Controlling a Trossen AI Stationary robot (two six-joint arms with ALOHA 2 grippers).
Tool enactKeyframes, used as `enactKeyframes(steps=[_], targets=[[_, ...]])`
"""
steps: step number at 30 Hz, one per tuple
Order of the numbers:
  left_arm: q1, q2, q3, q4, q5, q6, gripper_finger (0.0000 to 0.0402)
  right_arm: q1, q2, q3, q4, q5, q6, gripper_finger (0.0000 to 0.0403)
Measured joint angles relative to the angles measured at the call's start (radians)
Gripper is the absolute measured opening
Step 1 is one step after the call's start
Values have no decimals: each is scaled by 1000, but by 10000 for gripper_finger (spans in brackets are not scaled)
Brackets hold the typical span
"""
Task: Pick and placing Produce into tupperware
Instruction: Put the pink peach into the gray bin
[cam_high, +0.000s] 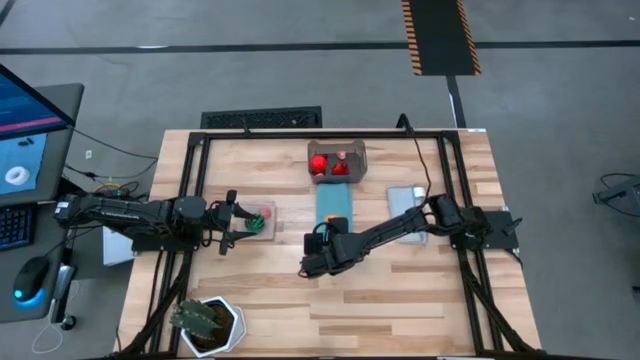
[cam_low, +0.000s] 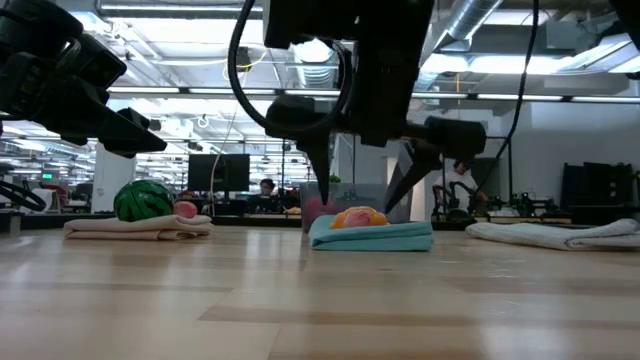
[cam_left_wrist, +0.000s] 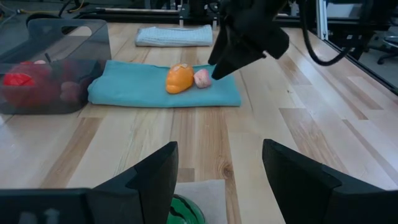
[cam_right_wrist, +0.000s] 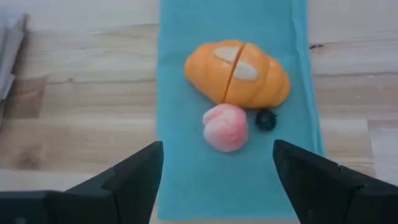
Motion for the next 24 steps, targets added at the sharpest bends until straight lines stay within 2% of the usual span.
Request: enactKeyframes(steps=[5,24], targets=[[0,0,0,0,0,0,224,-29,22,1,-1,-29,2,326],[0,0,0,0,0,0,224,-52,19,1,13,-29,1,319]])
